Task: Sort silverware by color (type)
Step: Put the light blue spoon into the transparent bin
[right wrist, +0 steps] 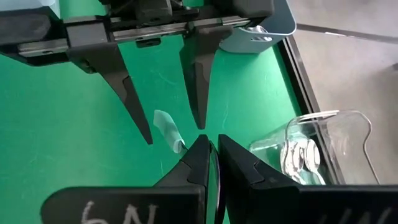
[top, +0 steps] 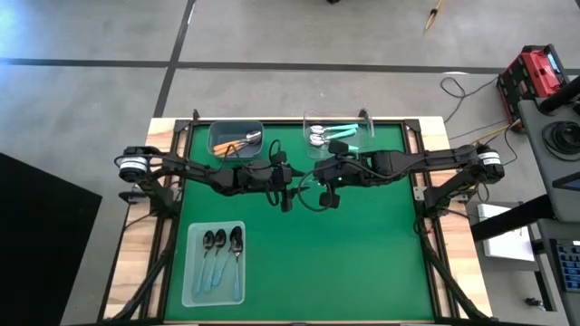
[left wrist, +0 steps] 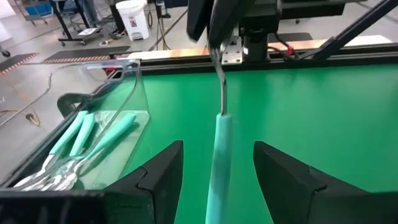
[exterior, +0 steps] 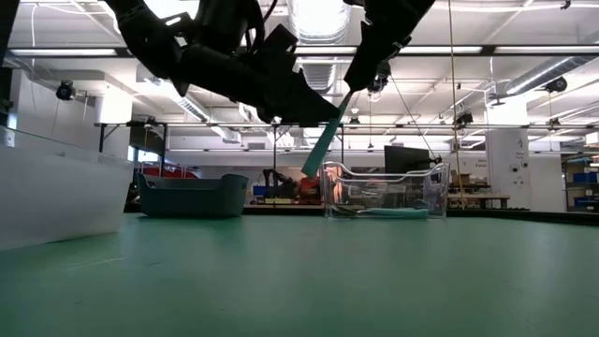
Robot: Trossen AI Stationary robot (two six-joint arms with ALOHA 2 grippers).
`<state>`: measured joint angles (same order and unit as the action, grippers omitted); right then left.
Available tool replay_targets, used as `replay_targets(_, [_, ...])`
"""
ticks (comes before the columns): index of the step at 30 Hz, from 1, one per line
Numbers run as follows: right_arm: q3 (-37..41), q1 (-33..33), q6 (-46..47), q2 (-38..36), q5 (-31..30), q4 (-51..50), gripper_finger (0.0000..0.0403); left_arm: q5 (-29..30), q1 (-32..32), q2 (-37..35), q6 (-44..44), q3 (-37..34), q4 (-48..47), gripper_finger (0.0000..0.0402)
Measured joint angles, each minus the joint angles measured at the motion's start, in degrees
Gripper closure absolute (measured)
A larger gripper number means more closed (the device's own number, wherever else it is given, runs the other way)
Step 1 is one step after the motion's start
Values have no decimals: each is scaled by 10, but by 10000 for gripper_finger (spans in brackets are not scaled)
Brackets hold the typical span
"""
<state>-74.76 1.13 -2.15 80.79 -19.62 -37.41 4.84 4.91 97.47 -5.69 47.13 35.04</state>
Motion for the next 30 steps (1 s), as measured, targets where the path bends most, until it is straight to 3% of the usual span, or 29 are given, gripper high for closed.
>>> replay_targets(15, [0,0,-35,0,0,32,390,-43,7,29,7,1,53,230])
replay_targets(19, [0,0,-37,0,0,31,390,-40,7,35,7,1,57,269])
replay_targets(24, [0,0,-39,0,2,33,390,-41,7,32,3,1,55,378])
replay_targets(27, [0,0,-31,0,7,36,384,-31,7,30,6,0,55,382])
replay_targets(30, [-8,-1,-3,0,1,38,354,-11,6,30,9,0,64,382])
